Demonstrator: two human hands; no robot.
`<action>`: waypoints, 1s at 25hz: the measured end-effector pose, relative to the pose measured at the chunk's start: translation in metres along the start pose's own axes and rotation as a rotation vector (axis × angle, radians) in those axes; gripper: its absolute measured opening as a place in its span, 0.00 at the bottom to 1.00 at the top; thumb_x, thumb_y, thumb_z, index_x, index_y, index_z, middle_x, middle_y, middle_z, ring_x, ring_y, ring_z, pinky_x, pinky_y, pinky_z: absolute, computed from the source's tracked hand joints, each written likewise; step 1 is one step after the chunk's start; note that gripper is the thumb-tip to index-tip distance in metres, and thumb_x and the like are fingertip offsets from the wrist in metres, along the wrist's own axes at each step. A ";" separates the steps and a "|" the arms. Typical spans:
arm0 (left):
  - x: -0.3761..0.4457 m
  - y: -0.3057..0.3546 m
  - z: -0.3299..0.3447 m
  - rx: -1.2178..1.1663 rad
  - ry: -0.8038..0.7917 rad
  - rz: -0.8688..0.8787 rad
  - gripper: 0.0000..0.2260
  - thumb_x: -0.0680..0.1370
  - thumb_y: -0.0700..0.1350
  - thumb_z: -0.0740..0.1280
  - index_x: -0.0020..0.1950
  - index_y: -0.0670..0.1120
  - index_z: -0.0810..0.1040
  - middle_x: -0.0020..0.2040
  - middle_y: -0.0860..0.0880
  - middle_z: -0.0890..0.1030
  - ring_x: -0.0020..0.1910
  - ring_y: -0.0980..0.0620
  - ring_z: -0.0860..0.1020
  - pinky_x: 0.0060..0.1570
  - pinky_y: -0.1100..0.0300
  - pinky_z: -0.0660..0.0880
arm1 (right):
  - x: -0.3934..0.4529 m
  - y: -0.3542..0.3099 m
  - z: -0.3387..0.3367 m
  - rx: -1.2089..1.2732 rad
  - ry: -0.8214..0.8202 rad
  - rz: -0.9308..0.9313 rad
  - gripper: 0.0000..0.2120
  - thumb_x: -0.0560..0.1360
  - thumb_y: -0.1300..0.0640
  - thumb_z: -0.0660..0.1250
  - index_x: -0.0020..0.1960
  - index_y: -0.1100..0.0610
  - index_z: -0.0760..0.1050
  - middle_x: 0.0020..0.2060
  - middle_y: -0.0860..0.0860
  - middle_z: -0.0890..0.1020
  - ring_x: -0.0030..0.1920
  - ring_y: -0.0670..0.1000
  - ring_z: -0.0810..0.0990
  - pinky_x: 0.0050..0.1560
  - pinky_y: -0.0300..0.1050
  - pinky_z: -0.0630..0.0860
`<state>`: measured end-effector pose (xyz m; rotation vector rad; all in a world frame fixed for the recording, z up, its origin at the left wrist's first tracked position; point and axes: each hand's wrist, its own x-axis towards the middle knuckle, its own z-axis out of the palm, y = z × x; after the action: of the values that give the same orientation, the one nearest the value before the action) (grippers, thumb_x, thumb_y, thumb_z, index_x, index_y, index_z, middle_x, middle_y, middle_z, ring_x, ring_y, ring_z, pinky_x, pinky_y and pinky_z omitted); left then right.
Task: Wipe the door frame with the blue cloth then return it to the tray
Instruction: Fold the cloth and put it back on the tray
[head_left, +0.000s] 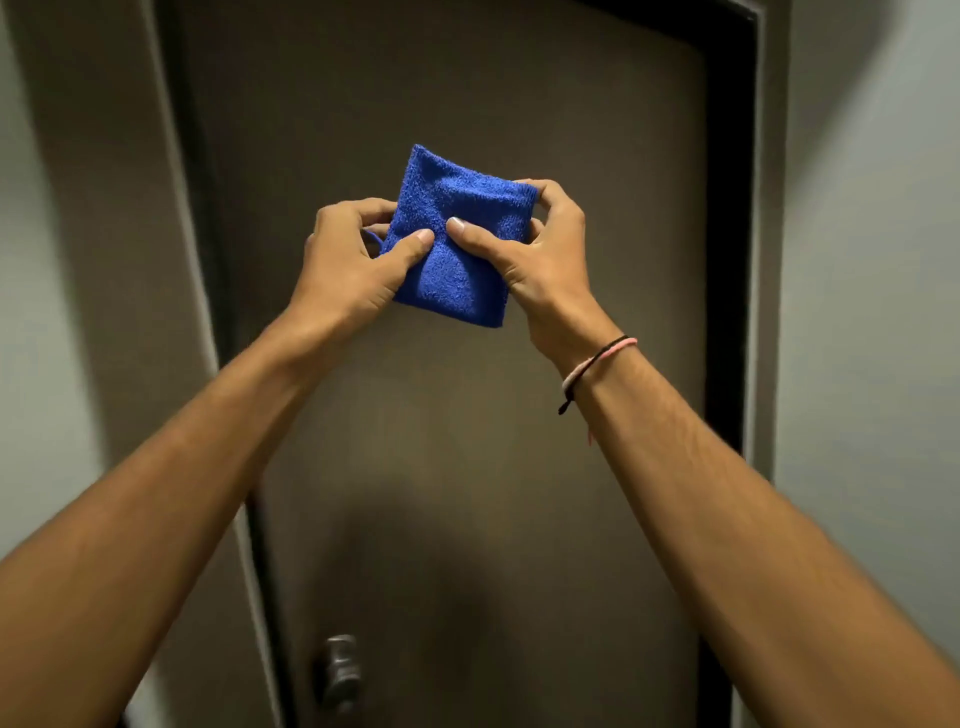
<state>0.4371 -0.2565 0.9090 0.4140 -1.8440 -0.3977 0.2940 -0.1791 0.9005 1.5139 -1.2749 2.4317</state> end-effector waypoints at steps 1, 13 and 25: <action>-0.003 0.007 0.025 -0.091 -0.036 -0.010 0.14 0.81 0.43 0.73 0.66 0.41 0.83 0.57 0.47 0.86 0.49 0.54 0.83 0.57 0.51 0.82 | 0.002 0.004 -0.028 -0.023 0.015 0.017 0.27 0.67 0.63 0.83 0.61 0.63 0.74 0.57 0.59 0.86 0.56 0.57 0.87 0.58 0.60 0.85; -0.172 0.085 0.457 -0.862 -0.512 -0.571 0.20 0.78 0.29 0.72 0.67 0.44 0.75 0.48 0.47 0.86 0.48 0.51 0.85 0.59 0.51 0.82 | -0.084 0.101 -0.486 -0.338 0.201 0.708 0.16 0.74 0.60 0.77 0.60 0.61 0.82 0.47 0.52 0.87 0.45 0.52 0.88 0.43 0.45 0.86; -0.532 0.013 0.718 -0.479 -1.168 -1.132 0.17 0.76 0.28 0.73 0.58 0.47 0.78 0.52 0.40 0.85 0.47 0.46 0.84 0.39 0.53 0.82 | -0.421 0.305 -0.719 -0.428 0.739 1.297 0.09 0.72 0.67 0.78 0.46 0.59 0.80 0.51 0.60 0.84 0.52 0.60 0.84 0.59 0.63 0.82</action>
<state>-0.0941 0.0521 0.2591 0.9970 -2.2778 -2.1624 -0.1398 0.2354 0.2468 -0.5632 -2.6576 2.3488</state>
